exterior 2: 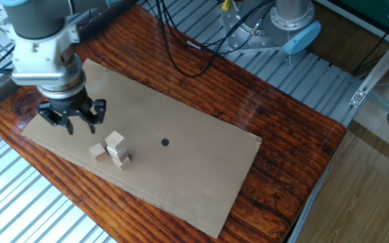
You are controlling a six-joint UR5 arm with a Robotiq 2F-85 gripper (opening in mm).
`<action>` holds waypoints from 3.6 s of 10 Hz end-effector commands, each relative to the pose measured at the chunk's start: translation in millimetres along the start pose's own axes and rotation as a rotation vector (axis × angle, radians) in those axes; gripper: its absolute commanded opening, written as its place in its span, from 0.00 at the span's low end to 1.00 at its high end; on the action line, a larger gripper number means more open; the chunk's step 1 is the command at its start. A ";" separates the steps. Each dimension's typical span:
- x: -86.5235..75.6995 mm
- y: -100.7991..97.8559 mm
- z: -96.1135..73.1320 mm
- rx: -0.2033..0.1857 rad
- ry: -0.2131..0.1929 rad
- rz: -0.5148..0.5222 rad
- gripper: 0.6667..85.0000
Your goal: Stack the blocks in a vertical line of five
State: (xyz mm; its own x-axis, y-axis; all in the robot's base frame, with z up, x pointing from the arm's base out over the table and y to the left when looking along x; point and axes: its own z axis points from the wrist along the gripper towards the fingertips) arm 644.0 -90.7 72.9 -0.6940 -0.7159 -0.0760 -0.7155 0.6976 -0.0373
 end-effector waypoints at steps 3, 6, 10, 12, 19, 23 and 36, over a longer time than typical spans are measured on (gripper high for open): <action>5.0 16.1 15.0 -0.023 -0.001 -0.077 0.55; -3.5 14.0 23.5 -0.008 -0.027 -0.114 0.55; -20.0 14.7 38.3 -0.006 -0.075 -0.138 0.60; -20.0 13.2 41.3 -0.001 -0.074 -0.149 0.61; -22.4 15.6 50.7 -0.016 -0.075 -0.144 0.52; -23.2 15.9 53.9 -0.014 -0.073 -0.136 0.46; -26.1 15.8 47.5 -0.016 -0.097 -0.152 0.54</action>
State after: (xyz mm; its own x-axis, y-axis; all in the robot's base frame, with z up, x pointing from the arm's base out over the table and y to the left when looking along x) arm 653.5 -63.4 25.0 -0.5615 -0.8144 -0.1467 -0.8179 0.5731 -0.0505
